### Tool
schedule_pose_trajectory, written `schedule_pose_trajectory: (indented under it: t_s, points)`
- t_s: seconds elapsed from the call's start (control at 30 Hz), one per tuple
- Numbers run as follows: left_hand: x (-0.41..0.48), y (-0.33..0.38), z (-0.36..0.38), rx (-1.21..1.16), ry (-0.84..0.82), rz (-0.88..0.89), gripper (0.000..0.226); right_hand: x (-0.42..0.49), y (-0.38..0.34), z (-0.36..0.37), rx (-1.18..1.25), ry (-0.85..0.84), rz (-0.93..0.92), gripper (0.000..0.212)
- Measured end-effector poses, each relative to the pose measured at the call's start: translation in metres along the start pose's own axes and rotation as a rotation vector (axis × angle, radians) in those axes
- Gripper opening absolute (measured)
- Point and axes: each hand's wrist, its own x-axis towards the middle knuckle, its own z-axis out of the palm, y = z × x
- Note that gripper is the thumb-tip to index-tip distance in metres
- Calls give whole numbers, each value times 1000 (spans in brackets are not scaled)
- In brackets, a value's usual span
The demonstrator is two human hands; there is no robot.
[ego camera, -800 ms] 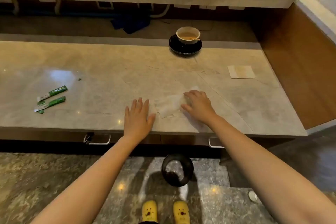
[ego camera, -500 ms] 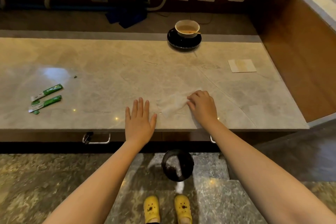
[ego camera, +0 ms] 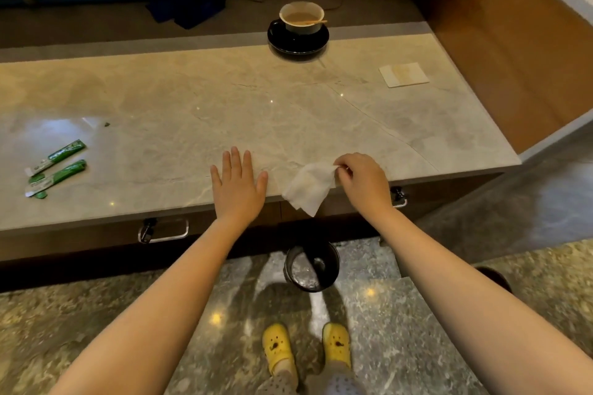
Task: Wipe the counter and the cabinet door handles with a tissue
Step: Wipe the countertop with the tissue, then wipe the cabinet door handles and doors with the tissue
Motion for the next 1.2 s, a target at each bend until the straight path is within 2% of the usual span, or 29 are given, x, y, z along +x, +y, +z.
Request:
schedule_pose_trajectory:
  t_s: [0.13, 0.2, 0.27, 0.37, 0.5, 0.63, 0.77, 0.9, 1.03, 1.2]
  points:
    - [-6, 1, -11, -151, -21, 59, 55, -13, -1, -9, 65, -113, 22, 15]
    - [-18, 8, -15, -308, -12, 169, 49, -17, -2, -13, 142, -180, 52, 15]
    - [-37, 22, -18, -494, -84, 264, 43, -23, -4, -16, 228, -249, 75, 14]
    - [-61, 44, -11, -558, -121, 376, 44, -35, -2, -19, 327, -309, 87, 13]
    - [-76, 59, -1, -545, -59, 327, 41, -52, 15, -25, 435, -411, 92, 12]
    - [-90, 70, 18, -522, -51, 246, 15, -68, 35, -18, 498, -540, 54, 16]
    - [-100, 76, 56, -491, -30, 81, 9, -89, 56, 8, 515, -638, 75, 19]
    - [-93, 71, 101, -502, -91, 9, 4, -99, 81, 48, 479, -575, 147, 17]
    - [-69, 57, 156, -490, -175, 13, 4, -94, 115, 110, 385, -504, 199, 10]
    - [-39, 24, 239, -466, -175, 49, 3, -91, 155, 196, 364, -464, 186, 8]
